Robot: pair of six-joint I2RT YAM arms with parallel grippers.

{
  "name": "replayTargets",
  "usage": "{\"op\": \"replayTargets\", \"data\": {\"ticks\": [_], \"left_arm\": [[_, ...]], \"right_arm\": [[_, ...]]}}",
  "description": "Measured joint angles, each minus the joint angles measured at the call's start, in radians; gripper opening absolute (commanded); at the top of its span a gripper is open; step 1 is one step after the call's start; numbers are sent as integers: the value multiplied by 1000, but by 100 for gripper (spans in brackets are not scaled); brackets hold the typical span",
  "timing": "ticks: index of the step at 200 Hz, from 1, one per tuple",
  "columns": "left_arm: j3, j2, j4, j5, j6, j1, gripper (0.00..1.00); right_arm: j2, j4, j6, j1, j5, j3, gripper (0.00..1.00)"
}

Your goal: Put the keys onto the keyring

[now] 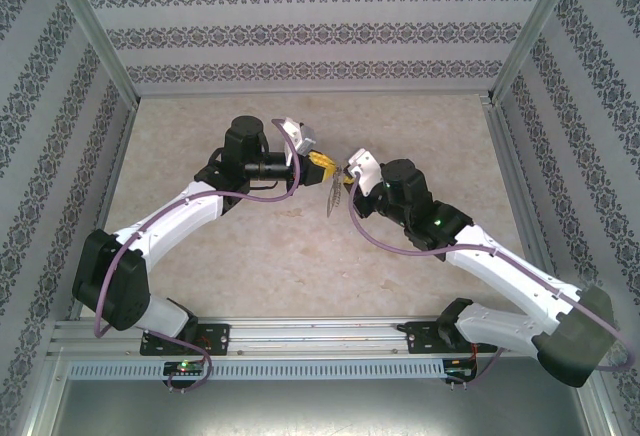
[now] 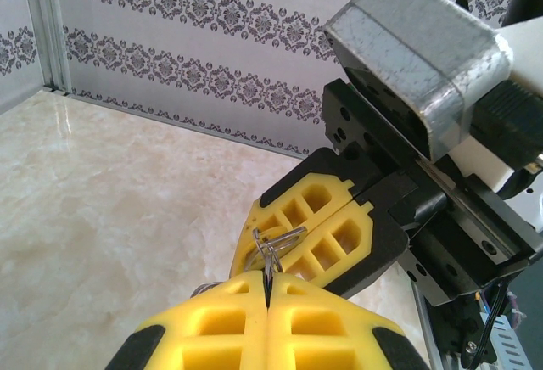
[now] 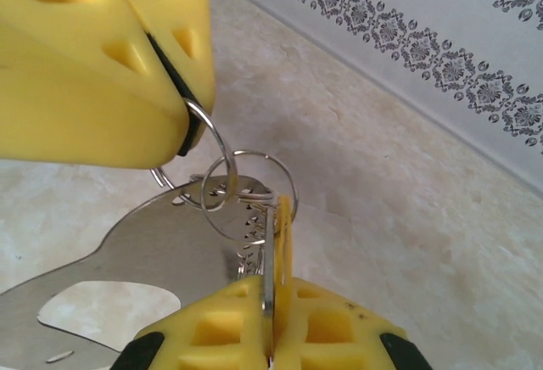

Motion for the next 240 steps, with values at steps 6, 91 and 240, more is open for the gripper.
{"op": "replayTargets", "data": {"ticks": [6,91,240], "left_arm": [[0,0,0,0,0,-2,0],[0,0,0,0,0,-10,0],[-55,-20,111,-90,-36,-11,53]], "right_arm": [[0,0,2,0,-3,0,0],[3,5,11,0,-18,15,0],[100,-60,46,-74,15,111,0]]}}
